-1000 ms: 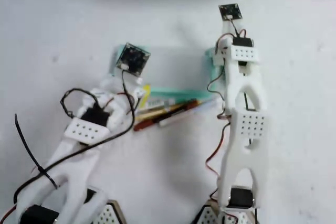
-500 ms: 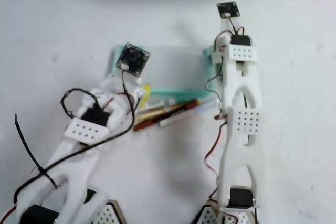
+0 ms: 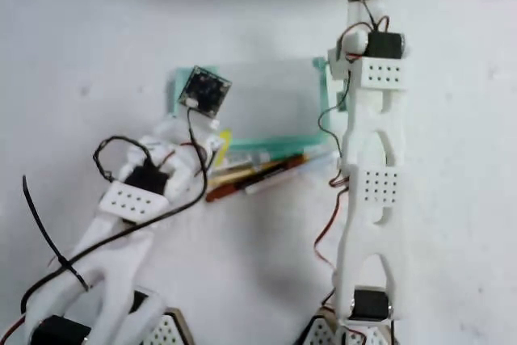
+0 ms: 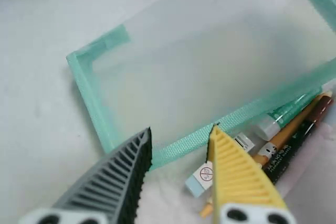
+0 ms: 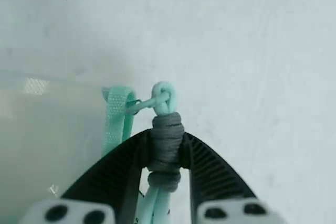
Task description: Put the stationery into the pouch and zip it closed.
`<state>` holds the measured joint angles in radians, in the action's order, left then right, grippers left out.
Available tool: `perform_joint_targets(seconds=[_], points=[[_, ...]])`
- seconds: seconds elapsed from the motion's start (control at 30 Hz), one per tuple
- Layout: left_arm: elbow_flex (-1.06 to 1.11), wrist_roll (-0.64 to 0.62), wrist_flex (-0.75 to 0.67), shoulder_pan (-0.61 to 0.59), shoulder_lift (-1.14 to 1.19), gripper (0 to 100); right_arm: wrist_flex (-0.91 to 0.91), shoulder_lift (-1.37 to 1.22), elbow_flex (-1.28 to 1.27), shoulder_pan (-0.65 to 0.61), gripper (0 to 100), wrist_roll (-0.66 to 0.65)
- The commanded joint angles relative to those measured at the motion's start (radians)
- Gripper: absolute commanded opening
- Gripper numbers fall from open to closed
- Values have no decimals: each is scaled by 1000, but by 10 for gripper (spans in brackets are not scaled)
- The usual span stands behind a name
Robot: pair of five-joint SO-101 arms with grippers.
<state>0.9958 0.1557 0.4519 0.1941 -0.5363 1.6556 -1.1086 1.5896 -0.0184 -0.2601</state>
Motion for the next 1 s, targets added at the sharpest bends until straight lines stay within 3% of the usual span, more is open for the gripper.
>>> perform_joint_targets(seconds=[0.0, 0.63, 0.97], points=[[-14, -9, -31, -4, -35, 195, 54, 120, 64, -36, 16, -17], [-12, -9, -31, -4, -35, 195, 70, 501, 26, -102, 16, -12], [-12, -9, -26, -8, -41, 195, 70, 714, -31, -211, 16, -15]])
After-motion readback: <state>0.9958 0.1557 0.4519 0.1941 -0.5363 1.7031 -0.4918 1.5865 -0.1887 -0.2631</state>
